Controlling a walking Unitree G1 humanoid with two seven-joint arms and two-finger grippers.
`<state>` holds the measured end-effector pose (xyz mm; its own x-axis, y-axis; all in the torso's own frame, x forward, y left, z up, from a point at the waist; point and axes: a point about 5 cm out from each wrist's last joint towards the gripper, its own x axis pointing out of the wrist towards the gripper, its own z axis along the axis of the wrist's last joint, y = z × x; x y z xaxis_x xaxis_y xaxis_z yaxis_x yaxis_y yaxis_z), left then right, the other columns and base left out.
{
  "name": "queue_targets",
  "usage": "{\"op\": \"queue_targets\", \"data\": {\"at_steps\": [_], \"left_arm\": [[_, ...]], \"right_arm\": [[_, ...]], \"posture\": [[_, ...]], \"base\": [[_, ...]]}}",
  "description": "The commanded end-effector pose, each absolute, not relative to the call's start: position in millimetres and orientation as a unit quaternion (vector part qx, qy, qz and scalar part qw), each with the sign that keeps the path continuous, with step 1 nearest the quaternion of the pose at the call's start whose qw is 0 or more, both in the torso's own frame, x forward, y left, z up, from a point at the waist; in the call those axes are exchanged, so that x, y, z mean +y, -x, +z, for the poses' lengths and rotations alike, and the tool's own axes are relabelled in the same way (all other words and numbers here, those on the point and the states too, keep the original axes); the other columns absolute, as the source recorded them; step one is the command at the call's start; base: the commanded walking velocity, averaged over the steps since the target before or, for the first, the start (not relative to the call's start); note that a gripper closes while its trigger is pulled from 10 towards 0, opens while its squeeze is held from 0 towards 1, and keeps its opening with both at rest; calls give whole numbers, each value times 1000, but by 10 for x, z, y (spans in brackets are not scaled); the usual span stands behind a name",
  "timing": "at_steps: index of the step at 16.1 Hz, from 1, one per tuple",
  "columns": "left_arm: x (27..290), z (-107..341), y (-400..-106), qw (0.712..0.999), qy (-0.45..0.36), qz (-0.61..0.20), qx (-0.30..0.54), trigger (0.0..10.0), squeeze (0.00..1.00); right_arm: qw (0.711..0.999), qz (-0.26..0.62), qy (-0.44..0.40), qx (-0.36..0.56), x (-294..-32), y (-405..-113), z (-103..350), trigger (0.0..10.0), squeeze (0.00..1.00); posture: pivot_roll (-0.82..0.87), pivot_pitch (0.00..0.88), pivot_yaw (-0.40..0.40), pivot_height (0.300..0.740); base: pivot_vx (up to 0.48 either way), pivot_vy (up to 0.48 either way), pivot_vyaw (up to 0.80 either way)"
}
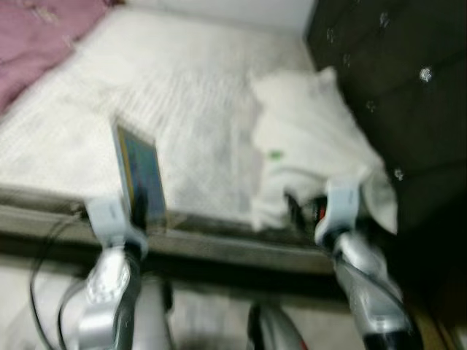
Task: Clean up the room
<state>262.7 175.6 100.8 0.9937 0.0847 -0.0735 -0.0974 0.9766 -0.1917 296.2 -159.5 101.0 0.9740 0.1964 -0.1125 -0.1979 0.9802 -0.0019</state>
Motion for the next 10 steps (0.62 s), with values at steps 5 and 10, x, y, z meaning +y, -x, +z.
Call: {"op": "queue_targets", "data": {"at_steps": [5, 10], "left_arm": [[1732, 1200, -2714, 995, 94, 42, -10, 10000, 0], [1738, 1207, -2732, 994, 95, 45, -13, 10000, 0]], "right_arm": [[994, 102, 15, 43, -1602, -3026, 1080, 10000, 0], [994, 104, 18, 42, -1595, -3047, 1081, 10000, 0]], "posture": [[-55, 128, -128, 577], [-57, 132, -131, 522]], "base": [[0, 0, 0], [0, 0, 0]]}}
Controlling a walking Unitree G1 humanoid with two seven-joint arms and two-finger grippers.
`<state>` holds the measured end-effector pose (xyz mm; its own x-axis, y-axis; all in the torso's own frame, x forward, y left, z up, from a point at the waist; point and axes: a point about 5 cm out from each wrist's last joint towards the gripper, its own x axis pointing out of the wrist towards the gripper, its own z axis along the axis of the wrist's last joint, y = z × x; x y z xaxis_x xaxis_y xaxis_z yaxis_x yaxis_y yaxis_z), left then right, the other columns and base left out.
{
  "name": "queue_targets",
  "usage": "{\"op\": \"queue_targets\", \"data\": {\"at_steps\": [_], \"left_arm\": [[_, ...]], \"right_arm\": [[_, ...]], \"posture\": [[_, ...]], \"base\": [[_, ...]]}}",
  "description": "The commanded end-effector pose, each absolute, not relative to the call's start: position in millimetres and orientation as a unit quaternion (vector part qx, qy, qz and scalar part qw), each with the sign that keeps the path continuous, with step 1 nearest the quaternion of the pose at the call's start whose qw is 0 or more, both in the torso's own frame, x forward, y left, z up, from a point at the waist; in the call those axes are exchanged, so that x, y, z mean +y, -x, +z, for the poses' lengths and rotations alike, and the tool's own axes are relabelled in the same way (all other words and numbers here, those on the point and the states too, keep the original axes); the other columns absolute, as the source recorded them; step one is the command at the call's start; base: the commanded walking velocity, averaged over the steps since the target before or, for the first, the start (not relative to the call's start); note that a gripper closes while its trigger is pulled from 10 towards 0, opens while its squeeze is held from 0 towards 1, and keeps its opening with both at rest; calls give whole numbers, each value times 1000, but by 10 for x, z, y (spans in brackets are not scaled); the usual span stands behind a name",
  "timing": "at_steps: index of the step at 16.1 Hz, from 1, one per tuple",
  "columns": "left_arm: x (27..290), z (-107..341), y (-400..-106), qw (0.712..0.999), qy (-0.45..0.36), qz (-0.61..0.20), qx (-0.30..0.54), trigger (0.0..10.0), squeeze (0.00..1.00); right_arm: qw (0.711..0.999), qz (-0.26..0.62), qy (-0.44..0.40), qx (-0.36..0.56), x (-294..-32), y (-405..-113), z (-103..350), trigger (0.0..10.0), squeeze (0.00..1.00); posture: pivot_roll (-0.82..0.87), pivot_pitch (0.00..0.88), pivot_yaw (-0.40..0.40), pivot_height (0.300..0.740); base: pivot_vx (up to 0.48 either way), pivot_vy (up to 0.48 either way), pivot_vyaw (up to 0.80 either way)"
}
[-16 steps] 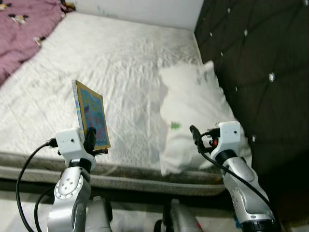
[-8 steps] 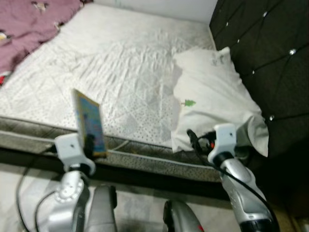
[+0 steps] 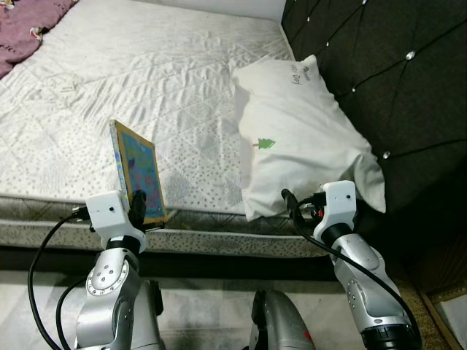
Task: Clean up the room
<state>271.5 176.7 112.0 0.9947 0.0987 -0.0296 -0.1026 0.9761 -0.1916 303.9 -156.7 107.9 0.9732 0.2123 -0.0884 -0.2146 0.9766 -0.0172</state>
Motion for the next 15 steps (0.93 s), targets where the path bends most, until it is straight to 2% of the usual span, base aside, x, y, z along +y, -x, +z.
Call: {"op": "queue_targets", "data": {"at_steps": [1, 4, 15], "left_arm": [[1740, 1209, -2735, 994, 95, 46, -14, 10000, 0], [1715, 1256, -2739, 994, 103, 27, -29, 10000, 0], [1712, 1293, -2759, 993, 108, 20, -40, 10000, 0]], "right_arm": [[994, 104, 19, 41, -1593, -3049, 1083, 10000, 0], [994, 101, 21, 41, -1591, -3055, 1083, 10000, 0], [993, 104, 27, 41, -1588, -3070, 1068, 10000, 0]], "posture": [[-57, 132, -131, 522], [-58, 134, -130, 522], [-56, 136, -132, 522]], "base": [[0, 0, 0], [0, 0, 0], [340, 0, 0]]}}
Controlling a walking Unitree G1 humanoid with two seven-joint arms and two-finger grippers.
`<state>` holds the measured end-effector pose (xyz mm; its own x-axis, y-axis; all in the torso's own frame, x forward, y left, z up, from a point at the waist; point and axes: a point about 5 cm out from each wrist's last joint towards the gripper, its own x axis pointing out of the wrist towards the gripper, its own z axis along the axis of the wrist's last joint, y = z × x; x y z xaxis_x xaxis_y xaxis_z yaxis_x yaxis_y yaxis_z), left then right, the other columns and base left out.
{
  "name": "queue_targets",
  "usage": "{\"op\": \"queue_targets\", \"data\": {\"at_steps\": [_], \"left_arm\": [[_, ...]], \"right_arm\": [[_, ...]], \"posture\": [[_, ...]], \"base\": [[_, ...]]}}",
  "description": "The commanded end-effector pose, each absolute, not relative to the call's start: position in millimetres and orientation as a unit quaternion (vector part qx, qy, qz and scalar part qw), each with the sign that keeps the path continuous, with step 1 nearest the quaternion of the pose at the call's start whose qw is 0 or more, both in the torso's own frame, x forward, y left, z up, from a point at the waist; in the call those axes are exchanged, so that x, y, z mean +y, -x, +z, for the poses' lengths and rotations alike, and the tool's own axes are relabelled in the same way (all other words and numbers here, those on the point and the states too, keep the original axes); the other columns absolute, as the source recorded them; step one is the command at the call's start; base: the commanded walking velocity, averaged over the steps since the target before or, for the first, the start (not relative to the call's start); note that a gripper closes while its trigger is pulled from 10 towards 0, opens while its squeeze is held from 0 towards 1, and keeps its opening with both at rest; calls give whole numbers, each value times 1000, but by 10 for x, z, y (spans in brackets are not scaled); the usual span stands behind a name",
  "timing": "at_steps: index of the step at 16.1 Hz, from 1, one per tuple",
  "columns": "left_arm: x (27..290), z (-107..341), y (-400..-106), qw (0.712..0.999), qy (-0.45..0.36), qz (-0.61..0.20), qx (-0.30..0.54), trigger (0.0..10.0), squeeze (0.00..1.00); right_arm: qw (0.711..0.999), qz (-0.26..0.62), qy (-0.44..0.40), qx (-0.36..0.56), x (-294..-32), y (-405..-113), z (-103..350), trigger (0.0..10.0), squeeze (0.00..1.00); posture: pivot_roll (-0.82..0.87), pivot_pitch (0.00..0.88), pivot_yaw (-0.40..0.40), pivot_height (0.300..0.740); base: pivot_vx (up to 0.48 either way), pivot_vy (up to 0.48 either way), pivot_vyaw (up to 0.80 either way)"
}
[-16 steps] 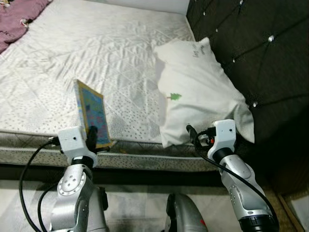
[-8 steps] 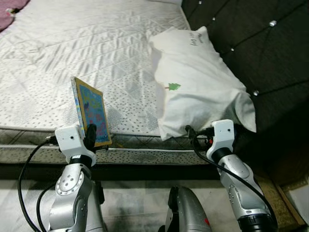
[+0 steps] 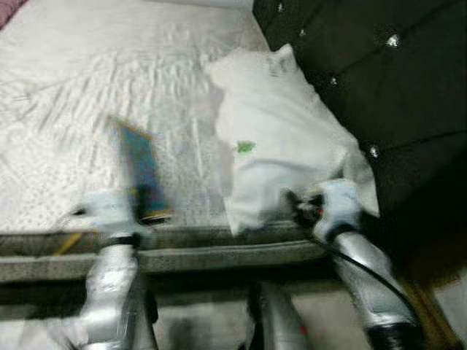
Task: Clean up the room
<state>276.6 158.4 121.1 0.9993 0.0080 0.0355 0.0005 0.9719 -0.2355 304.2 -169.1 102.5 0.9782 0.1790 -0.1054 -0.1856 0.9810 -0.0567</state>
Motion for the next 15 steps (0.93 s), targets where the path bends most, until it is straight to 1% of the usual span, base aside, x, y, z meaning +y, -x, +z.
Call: {"op": "queue_targets", "data": {"at_steps": [1, 2, 9, 12, 13, 15], "left_arm": [[1710, 1288, -2760, 993, 108, 20, -39, 10000, 0], [1707, 1284, -2762, 993, 111, 21, -39, 10000, 0], [1697, 1194, -2789, 993, 115, 40, -1, 10000, 0], [1673, 1158, -2807, 985, 165, 51, 25, 10000, 0], [1596, 1107, -2825, 978, 194, 33, 63, 10000, 0], [1533, 1088, -2832, 973, 212, 21, 86, 10000, 0]], "right_arm": [[993, 104, 27, 41, -1590, -3070, 1066, 10000, 0], [993, 103, 27, 41, -1591, -3071, 1065, 10000, 0], [994, 102, 28, 41, -1593, -3084, 1058, 10000, 0], [993, 104, 31, 41, -1599, -3088, 1057, 10000, 0], [993, 103, 34, 41, -1608, -3089, 1060, 10000, 0], [993, 102, 38, 41, -1621, -3090, 1058, 10000, 0]], "posture": [[-56, 136, -132, 522], [-56, 136, -132, 522], [-58, 131, -132, 522], [-56, 128, -133, 522], [-58, 124, -135, 522], [-58, 121, -136, 522]], "base": [[285, 0, 0], [240, 0, 0], [0, 0, 0], [0, 0, 0], [0, 0, 0], [0, 0, 0]]}}
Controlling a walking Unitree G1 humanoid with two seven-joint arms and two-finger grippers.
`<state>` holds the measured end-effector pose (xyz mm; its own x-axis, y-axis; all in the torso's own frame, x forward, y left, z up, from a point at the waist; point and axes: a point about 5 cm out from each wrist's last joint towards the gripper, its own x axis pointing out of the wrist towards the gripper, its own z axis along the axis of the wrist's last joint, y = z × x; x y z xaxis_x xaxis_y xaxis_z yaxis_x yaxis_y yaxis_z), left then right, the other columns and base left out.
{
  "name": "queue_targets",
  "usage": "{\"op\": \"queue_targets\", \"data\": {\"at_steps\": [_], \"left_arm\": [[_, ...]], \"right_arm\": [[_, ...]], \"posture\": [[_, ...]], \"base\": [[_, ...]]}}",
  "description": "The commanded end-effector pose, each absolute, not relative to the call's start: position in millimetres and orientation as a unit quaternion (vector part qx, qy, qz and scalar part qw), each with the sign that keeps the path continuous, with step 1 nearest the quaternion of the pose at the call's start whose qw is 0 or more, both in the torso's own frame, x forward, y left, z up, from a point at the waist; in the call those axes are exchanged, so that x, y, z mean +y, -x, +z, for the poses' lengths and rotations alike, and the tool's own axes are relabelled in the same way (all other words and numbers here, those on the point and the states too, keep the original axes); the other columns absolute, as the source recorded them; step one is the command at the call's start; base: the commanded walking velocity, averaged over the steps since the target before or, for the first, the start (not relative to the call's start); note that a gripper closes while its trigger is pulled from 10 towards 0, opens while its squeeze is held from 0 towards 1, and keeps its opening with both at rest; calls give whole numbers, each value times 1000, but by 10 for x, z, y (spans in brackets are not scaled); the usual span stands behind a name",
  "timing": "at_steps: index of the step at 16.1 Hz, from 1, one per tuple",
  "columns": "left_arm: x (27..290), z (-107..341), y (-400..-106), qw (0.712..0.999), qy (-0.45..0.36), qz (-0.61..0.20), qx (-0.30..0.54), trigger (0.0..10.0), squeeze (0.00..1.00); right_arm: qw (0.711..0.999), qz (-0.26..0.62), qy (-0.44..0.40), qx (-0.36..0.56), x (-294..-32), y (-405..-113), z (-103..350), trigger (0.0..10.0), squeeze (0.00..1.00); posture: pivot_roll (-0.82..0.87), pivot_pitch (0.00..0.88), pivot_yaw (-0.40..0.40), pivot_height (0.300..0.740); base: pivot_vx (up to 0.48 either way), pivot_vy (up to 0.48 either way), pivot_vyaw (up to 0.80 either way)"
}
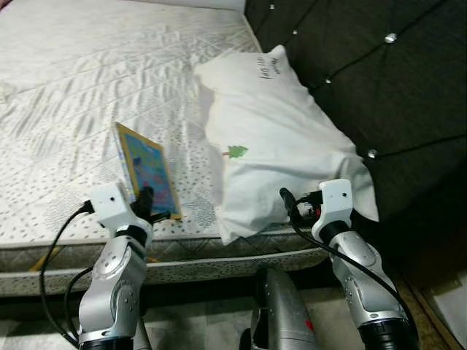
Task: Clean up the room
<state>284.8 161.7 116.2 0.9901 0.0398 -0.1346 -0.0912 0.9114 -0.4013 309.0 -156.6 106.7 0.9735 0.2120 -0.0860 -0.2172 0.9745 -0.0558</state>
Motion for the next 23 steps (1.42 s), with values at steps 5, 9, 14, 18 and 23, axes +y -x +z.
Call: {"op": "queue_targets", "data": {"at_steps": [5, 9, 14, 18, 23], "left_arm": [[1217, 1248, -2776, 939, 304, -64, 147, 10000, 0], [1277, 1180, -2807, 932, 293, -87, 193, 10000, 0], [1426, 1121, -3148, 928, 282, -117, 214, 10000, 0], [1507, 1209, -3252, 928, 287, -119, 207, 10000, 0], [1593, 1129, -3301, 924, 285, -126, 223, 10000, 267]], "right_arm": [[992, 103, 48, 46, -1650, -3096, 1033, 10000, 0], [992, 103, 50, 46, -1659, -3114, 1040, 10000, 0], [992, 105, 56, 39, -1653, -3128, 1074, 10000, 0], [992, 102, 58, 37, -1667, -3127, 1081, 10000, 0], [992, 103, 58, 38, -1665, -3136, 1082, 10000, 0]], "posture": [[-46, 121, -150, 522], [-54, 125, -158, 522], [-75, 125, -166, 522], [-82, 126, -166, 522], [-85, 131, -171, 522]], "base": [[0, 0, 0], [0, 0, 0], [0, 0, 0], [0, 0, 0], [0, 0, 0]]}}
